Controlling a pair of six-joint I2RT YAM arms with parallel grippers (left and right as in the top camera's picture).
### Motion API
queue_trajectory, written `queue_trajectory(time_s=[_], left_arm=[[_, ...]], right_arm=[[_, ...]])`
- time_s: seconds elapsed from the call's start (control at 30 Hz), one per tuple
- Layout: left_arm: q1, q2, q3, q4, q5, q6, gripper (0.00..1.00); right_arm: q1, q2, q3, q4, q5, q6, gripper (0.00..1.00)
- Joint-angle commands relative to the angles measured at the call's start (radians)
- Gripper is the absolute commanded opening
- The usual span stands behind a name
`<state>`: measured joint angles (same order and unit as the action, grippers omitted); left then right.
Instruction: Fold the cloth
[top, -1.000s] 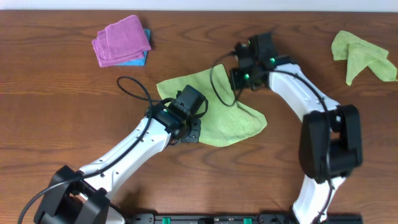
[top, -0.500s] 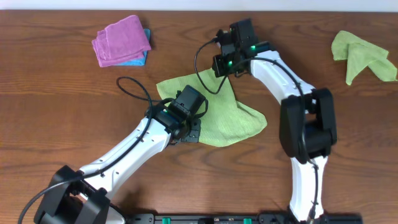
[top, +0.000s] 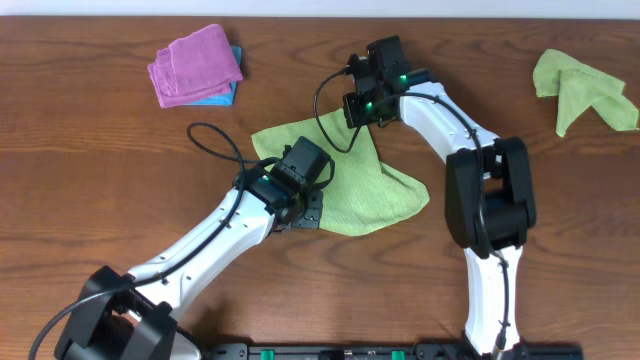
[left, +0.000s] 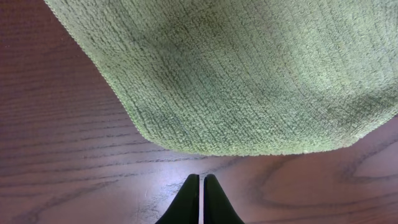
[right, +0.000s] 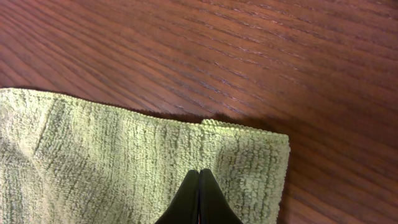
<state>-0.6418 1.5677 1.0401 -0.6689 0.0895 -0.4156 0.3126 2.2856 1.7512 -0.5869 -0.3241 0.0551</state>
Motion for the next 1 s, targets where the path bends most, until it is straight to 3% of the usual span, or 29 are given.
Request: queue_trajectory(time_s=[0.0,0.3,0.97], left_arm=[[0.0,0.011,-0.007,0.001,-0.022,-0.002,0.06],[0.002,0.011,-0.007,0.001,-0.023,0.001,0.06],[0.002,0.011,-0.007,0.003,-0.054,0.027,0.06]], right_arm=[[0.009,0.038,0.02,-0.004,0.01,-0.019,0.01],[0.008,0.063,0.02,-0.013,0.058,-0.019,0.02],[-0.084,0.073,0.02,-0.121,0.438,0.053,0.01]])
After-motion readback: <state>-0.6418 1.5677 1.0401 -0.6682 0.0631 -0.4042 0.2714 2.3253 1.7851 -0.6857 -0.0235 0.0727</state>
